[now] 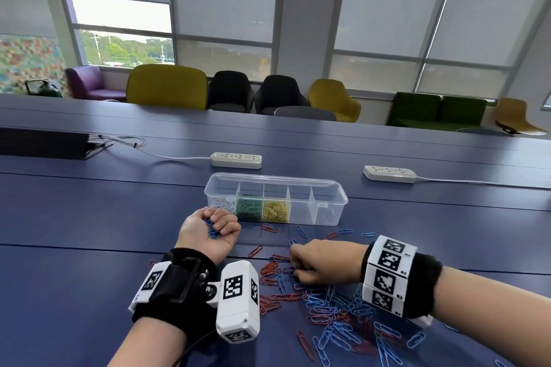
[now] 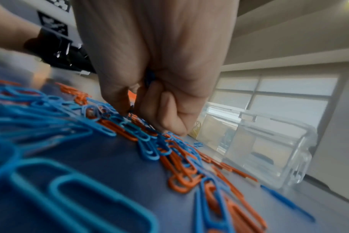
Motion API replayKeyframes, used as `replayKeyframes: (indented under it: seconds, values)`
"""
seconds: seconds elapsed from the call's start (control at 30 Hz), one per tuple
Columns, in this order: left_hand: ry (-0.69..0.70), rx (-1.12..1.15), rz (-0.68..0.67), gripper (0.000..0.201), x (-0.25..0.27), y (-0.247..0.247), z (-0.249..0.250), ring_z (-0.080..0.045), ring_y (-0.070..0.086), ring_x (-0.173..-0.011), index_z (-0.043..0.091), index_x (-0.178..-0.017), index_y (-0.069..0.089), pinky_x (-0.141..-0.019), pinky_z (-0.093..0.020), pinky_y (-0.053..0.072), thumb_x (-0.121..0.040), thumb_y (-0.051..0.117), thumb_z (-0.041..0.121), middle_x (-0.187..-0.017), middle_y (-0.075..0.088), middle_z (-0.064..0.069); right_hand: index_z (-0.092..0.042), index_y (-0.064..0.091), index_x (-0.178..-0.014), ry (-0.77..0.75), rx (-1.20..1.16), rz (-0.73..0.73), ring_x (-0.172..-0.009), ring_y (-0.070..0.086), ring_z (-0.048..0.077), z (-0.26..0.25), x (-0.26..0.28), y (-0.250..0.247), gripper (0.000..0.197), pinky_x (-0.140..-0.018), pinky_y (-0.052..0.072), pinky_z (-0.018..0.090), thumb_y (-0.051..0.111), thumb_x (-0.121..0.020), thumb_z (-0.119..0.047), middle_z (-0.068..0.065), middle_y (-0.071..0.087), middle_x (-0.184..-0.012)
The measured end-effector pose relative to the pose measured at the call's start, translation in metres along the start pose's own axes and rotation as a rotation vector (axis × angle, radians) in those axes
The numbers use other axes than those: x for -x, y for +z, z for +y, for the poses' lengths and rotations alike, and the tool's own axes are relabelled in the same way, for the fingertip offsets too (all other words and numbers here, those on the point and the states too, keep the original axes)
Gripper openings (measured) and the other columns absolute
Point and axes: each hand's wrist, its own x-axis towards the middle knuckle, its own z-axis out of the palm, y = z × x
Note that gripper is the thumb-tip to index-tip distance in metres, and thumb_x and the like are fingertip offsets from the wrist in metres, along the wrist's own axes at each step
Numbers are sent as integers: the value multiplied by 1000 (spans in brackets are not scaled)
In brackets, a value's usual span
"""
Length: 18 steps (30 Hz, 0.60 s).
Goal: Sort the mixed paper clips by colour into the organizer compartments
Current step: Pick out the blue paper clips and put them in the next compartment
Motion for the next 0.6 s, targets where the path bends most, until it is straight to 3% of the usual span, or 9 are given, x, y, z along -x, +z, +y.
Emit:
replayKeyframes:
  seconds: [0.1,0.2,0.27,0.33,0.43,0.53,0.6]
  values:
    - [0,-1,-1,33,0,0,0,-11,29,-30,14,-40,36,-32,-19,23,-73,37,12,-42,30,4,-13,35,-91,-17,-36,29,-71,41,22,2,4,-4,12,-67,30,28,40,-97,-22,8,51,-80]
    - [-10,1,3,35,0,-1,1,-11,29,-30,14,-40,36,-32,-19,24,-76,37,12,-42,30,4,-14,36,-89,-36,-204,83,-60,36,10,12,8,-11,14,-63,30,27,36,-100,-23,-6,39,-69]
    - [-22,7,-2,39,0,-1,1,-11,29,-30,14,-40,36,-32,-18,24,-79,35,13,-42,30,4,-15,36,-87,-14,-502,85,-57,30,7,21,10,-11,16,-56,29,22,34,-102,-22,-6,36,-69]
    - [-39,17,-11,36,0,-1,0,-11,29,-30,14,-40,35,-32,-19,25,-76,35,10,-42,30,4,-17,36,-83,4,-954,71,-51,26,6,26,14,-8,19,-47,23,17,33,-102,-18,-7,33,-64]
    - [-72,41,-6,33,1,1,-2,-11,29,-30,13,-41,35,-30,-20,26,-73,33,5,-43,30,3,-16,40,-78,-4,-1496,80,-47,20,7,30,20,-6,23,-43,16,16,31,-99,-13,-5,27,-61]
    - [-122,79,37,30,1,3,-6,-12,33,-31,12,-49,36,-29,-20,29,-78,34,6,-45,33,2,-14,43,-73,20,-1859,75,-45,20,7,35,25,-9,22,-42,15,17,32,-92,-16,-2,25,-62]
    - [-125,84,66,36,1,3,-10,-14,41,-34,12,-55,41,-32,-19,37,-90,31,11,-48,40,1,-13,42,-73,56,-1978,71,-44,22,7,38,29,-10,25,-40,18,17,32,-94,-23,-1,28,-61]
